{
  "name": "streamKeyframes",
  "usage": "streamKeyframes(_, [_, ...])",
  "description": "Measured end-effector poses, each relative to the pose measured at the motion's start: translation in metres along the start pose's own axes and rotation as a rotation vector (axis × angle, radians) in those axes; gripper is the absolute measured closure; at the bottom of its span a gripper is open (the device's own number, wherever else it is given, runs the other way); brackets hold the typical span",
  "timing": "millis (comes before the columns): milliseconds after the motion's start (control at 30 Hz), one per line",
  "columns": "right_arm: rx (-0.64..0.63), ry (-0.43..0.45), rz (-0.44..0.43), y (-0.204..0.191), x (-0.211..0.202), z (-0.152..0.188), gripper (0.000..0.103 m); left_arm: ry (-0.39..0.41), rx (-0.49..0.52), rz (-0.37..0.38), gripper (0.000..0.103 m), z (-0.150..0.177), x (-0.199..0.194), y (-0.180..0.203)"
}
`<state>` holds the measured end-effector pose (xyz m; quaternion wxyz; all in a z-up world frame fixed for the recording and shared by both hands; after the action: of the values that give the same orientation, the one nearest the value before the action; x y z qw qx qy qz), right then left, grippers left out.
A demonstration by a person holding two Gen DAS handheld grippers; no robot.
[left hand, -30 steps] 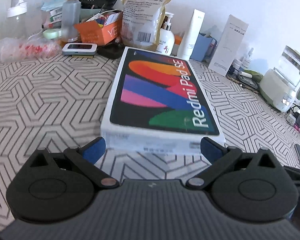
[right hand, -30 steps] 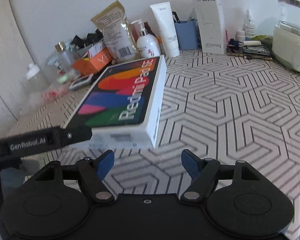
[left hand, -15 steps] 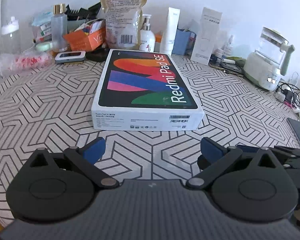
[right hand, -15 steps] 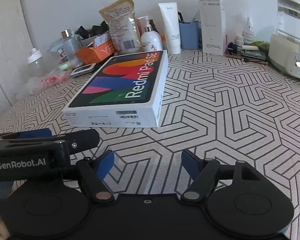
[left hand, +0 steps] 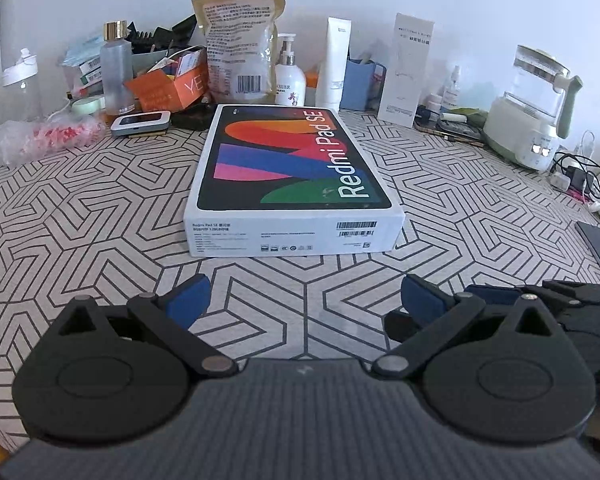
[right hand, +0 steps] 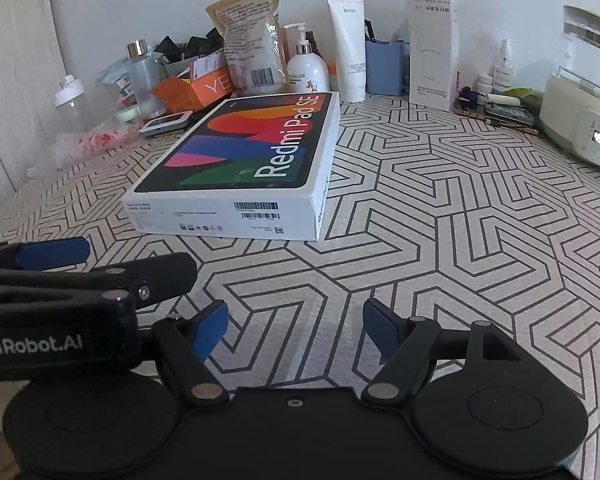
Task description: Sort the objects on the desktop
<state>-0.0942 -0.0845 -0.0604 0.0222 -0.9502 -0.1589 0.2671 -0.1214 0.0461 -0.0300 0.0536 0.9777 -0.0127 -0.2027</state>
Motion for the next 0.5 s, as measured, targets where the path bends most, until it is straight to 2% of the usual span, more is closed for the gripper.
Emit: streamKeyframes(500, [-0.014, -0.006, 0.004, -0.0009, 0.0042, 0.0050, 0.024, -0.005, -0.009, 0.011, 0.000, 0.0055, 0.0039, -0.0004])
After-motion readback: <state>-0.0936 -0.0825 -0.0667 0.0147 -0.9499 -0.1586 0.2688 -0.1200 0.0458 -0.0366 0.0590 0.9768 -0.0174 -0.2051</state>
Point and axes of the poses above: each gripper's, at about its wrist camera, not at the fingertips, and x roughly the way its jaws point, y to its right, z to its underside, the point moved 3 cm from there along x, roughly the way its jaws point, and after that the axes turned 14 degrees about y, right-handed, at the moved point
